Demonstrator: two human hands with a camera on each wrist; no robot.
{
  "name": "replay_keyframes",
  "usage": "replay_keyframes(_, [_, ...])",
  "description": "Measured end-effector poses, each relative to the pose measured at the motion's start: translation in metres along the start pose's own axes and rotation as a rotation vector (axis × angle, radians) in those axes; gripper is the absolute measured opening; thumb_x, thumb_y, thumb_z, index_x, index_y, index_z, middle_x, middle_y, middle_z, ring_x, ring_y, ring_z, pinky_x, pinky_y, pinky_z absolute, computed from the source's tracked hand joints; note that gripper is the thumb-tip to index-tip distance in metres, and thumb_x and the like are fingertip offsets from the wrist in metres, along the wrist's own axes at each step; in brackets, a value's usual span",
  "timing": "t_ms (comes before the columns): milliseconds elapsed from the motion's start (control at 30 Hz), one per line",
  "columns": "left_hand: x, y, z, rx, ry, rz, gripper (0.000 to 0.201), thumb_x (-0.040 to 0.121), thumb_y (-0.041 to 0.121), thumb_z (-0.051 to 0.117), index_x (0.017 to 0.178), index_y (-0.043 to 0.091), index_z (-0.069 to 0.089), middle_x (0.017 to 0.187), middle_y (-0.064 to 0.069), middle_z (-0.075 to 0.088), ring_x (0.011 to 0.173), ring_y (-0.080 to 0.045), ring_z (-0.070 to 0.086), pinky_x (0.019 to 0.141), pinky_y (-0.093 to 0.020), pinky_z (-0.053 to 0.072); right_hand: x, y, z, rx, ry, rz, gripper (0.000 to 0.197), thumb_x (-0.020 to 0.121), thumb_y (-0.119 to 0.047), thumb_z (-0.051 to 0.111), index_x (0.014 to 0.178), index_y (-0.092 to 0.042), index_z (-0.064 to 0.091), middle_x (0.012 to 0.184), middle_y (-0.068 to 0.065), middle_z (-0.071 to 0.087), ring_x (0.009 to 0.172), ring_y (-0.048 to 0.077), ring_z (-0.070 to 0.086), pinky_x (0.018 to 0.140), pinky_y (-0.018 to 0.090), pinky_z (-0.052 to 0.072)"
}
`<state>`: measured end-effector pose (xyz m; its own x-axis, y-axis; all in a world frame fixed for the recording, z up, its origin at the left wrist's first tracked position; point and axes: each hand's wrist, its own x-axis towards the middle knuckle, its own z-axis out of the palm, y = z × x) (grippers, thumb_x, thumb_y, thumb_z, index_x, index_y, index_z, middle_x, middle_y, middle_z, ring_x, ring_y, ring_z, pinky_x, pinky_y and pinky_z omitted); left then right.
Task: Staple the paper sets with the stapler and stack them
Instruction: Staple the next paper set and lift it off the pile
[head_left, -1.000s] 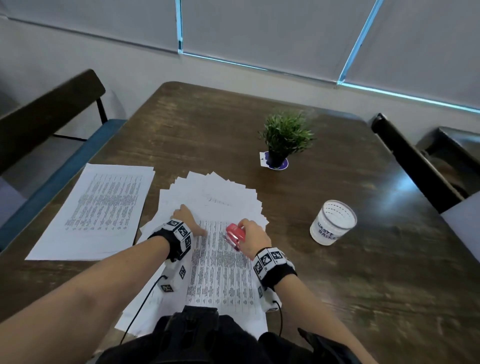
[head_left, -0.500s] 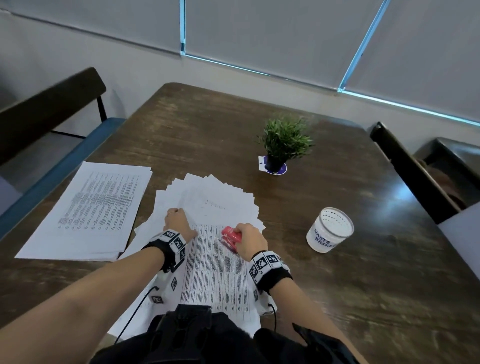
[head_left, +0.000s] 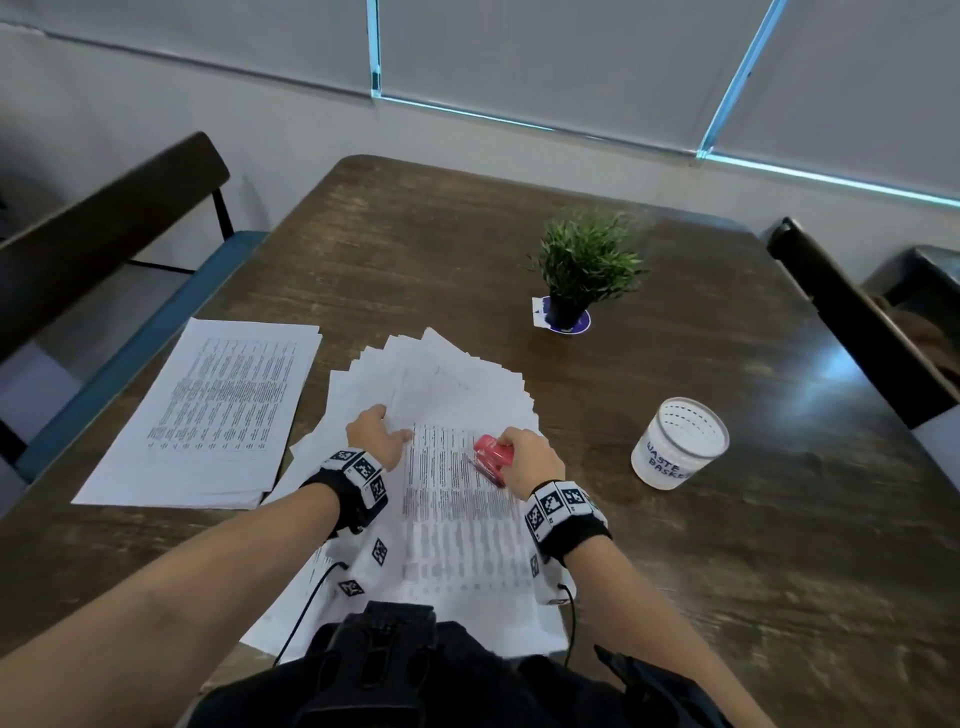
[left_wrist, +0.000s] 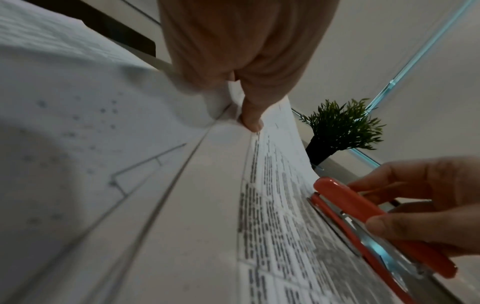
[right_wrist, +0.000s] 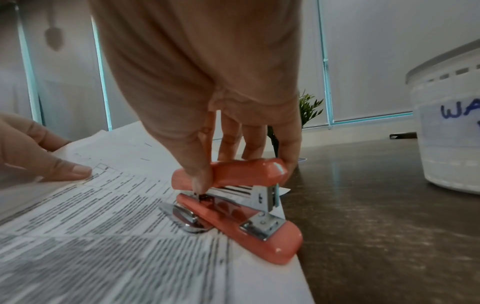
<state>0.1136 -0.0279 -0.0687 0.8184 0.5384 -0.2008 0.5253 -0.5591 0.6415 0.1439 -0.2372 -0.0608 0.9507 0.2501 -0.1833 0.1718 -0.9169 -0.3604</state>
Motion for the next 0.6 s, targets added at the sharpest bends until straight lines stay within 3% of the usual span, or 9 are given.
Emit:
replay_keyframes(67, [-0.005, 0.009, 0.002, -0.021, 0.019, -0.018, 0.031, 0.088, 0.027, 0.070, 0.088, 0.003, 0.050, 0.090, -0.015, 0.058, 0.089, -0.031, 0.054, 0.068, -0.033, 0.035, 0.001, 0.002, -0.002, 0.012, 0.009, 0.028, 0.032, 0.087, -0.007, 0.059, 0.115, -0.022, 0.061, 0.115, 0.003, 0.061, 0.104, 0.025, 0.060, 0.083, 0.035, 0.049])
replay_keyframes(133, [-0.010, 0.012, 0.004, 0.002, -0.024, -0.052, 0.035, 0.088, 0.029, 0.070, 0.097, 0.000, 0.052, 0.096, -0.017, 0.057, 0.090, -0.031, 0.056, 0.067, -0.032, 0.037, 0.001, 0.003, -0.002, 0.016, 0.008, 0.043, 0.031, 0.086, -0.007, 0.058, 0.112, -0.023, 0.062, 0.113, 0.002, 0.062, 0.103, 0.026, 0.061, 0.080, 0.033, 0.048])
replay_keyframes(267, [-0.011, -0.001, 0.006, 0.068, -0.363, -0.112, 0.039, 0.080, 0.031, 0.078, 0.067, 0.007, 0.050, 0.066, -0.009, 0.056, 0.063, -0.025, 0.058, 0.055, -0.029, 0.046, 0.004, -0.001, 0.002, 0.020, 0.006, 0.037, 0.028, 0.085, -0.007, 0.060, 0.109, -0.021, 0.062, 0.111, 0.003, 0.064, 0.103, 0.025, 0.060, 0.080, 0.033, 0.051])
replay_keyframes(367, [-0.015, -0.014, -0.002, -0.056, -0.560, -0.243, 0.025, 0.080, 0.017, 0.080, 0.082, -0.001, 0.062, 0.071, -0.014, 0.069, 0.059, -0.021, 0.068, 0.055, -0.030, 0.057, 0.009, -0.006, 0.004, -0.009, -0.005, 0.032, 0.030, 0.084, -0.006, 0.062, 0.109, -0.020, 0.059, 0.111, 0.004, 0.065, 0.101, 0.026, 0.060, 0.077, 0.032, 0.050])
replay_keyframes(467, [-0.027, -0.014, -0.018, -0.016, -0.759, -0.272, 0.020, 0.086, 0.018, 0.073, 0.083, -0.001, 0.068, 0.070, -0.010, 0.071, 0.052, -0.011, 0.064, 0.046, -0.020, 0.050, 0.014, -0.013, 0.008, -0.048, -0.020, 0.045, 0.033, 0.086, -0.007, 0.062, 0.117, -0.016, 0.055, 0.114, 0.007, 0.062, 0.105, 0.028, 0.060, 0.080, 0.035, 0.049])
replay_keyframes(533, [-0.022, -0.013, -0.026, 0.040, -0.733, -0.230, 0.028, 0.090, 0.020, 0.070, 0.070, 0.002, 0.061, 0.059, -0.006, 0.064, 0.043, -0.009, 0.057, 0.040, -0.016, 0.043, 0.019, -0.019, 0.013, -0.057, -0.019, 0.060, 0.032, 0.087, -0.011, 0.063, 0.118, -0.012, 0.056, 0.116, 0.009, 0.061, 0.106, 0.030, 0.061, 0.082, 0.037, 0.050])
replay_keyframes(600, [-0.005, -0.013, -0.032, 0.189, -0.526, -0.121, 0.033, 0.087, 0.031, 0.072, 0.067, 0.007, 0.062, 0.050, 0.002, 0.064, 0.042, -0.006, 0.059, 0.040, -0.017, 0.043, 0.025, -0.023, 0.018, -0.057, -0.026, 0.063, 0.023, 0.088, -0.015, 0.062, 0.110, -0.011, 0.061, 0.113, 0.010, 0.062, 0.101, 0.030, 0.062, 0.077, 0.034, 0.049])
